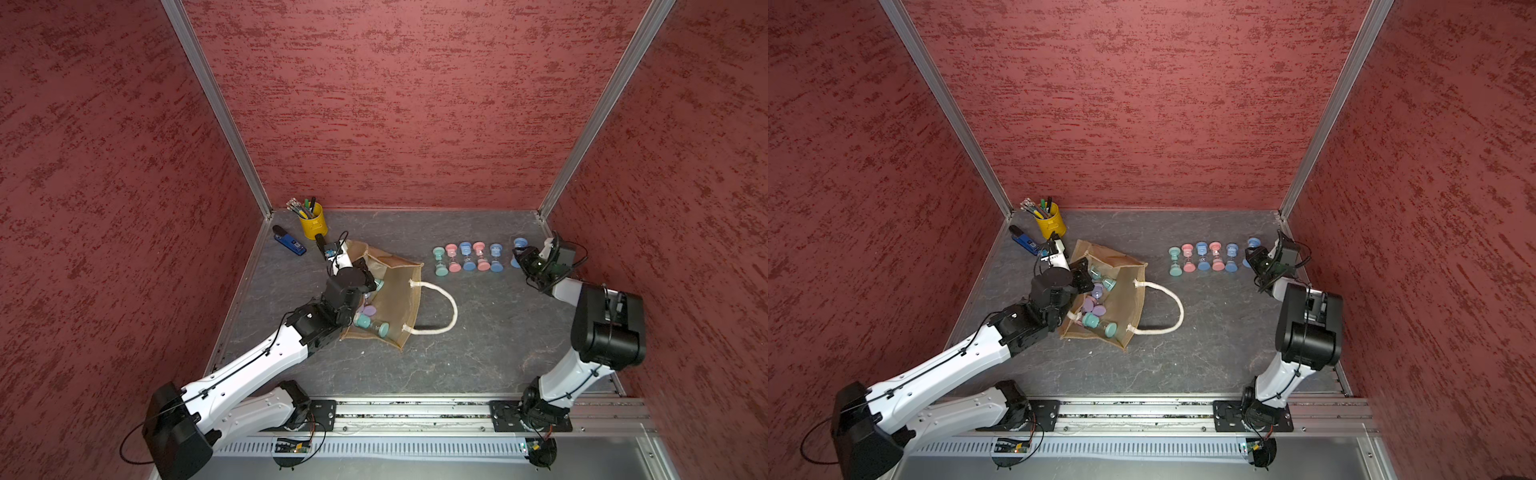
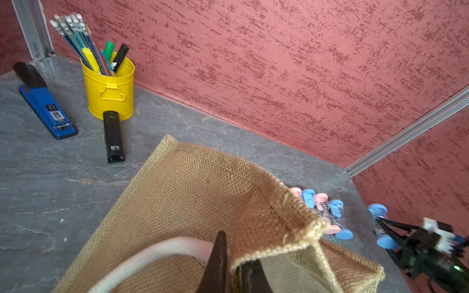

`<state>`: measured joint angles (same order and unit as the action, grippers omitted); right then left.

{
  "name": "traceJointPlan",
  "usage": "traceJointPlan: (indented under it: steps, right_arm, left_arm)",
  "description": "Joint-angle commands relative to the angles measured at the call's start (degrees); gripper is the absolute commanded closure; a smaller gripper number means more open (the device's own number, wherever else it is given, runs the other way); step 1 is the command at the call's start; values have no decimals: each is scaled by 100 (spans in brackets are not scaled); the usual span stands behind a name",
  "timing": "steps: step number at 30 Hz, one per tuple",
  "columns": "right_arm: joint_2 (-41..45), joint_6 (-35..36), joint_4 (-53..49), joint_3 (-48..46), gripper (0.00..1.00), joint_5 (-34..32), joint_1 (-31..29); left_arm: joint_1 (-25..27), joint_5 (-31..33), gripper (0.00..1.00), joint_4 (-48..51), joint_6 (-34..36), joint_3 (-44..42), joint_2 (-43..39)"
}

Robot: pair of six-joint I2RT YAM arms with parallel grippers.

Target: 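Lift the blue timer out of the bag and carry it to the row, then stand the blue timer at the end of the row and open the right gripper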

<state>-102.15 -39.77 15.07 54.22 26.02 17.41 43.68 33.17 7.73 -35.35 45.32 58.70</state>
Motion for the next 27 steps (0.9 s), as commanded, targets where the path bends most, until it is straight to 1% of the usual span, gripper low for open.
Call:
traceJointPlan:
  steps: [1,4,6,9,15,19,23,27]
  right_arm:
    - [-364,599,-395,525,73,124,18]
    - [-707,1171,-866,894,69,236,29]
    - [-907,1463,-1219,1158,69,232,27]
    - [-1126,1724,-1515,1398,68,339,28]
    - [-1347,1910,-1577,1534,59,396,29]
    - [-1443,1904,-1532,1572,54,439,29]
    - [-1411,1851,-1487,1545,44,422,19]
    - [-1359,1679,-1396,1487,42,439,21]
  left_arm:
    - [60,-166,100,182,-197,-179,19]
    - [79,-179,100,135,-202,-248,4]
    - [57,-148,100,125,-194,-269,-7]
    - [42,-113,100,121,-196,-269,-30]
    - [2,-65,100,106,-201,-278,-64]
    - [0,-71,100,155,-261,-287,-66]
    - [-9,-108,100,229,-310,-247,-54]
    - [-18,-148,100,269,-347,-191,-64]
